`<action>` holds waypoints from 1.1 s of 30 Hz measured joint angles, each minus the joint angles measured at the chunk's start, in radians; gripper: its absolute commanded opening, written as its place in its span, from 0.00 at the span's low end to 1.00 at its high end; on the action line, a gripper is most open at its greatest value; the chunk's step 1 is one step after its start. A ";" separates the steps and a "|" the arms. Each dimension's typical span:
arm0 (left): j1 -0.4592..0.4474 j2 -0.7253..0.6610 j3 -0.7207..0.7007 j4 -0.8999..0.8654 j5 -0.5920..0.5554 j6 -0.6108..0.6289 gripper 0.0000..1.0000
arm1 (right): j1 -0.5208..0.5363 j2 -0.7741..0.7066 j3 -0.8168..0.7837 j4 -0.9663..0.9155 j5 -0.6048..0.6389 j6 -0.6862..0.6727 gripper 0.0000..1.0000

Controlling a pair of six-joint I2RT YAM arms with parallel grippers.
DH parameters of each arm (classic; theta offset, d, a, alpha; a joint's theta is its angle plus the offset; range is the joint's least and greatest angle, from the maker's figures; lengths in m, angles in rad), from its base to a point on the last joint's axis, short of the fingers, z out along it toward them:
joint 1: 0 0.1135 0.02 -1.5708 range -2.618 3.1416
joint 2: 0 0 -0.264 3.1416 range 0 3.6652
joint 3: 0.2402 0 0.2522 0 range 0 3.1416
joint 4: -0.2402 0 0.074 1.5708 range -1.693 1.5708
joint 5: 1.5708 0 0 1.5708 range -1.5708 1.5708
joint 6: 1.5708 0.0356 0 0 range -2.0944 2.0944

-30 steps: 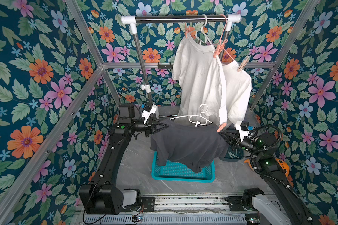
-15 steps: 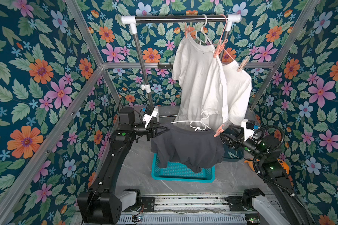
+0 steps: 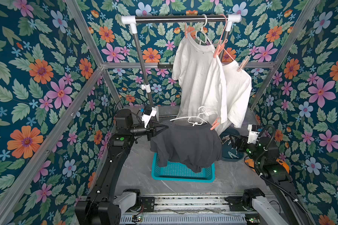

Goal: Use clothespins to secure the t-shirt on both sides of the hanger
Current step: Adjust the hanger, then adjust the clothespin in the storage box.

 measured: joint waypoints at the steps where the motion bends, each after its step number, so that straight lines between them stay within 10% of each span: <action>1: 0.000 -0.004 0.000 0.000 -0.003 0.000 0.00 | -0.002 0.020 0.001 -0.024 0.021 0.011 0.78; 33: 0.000 -0.004 -0.021 0.037 0.026 0.003 0.00 | -0.034 0.800 0.138 -0.139 0.156 0.158 0.78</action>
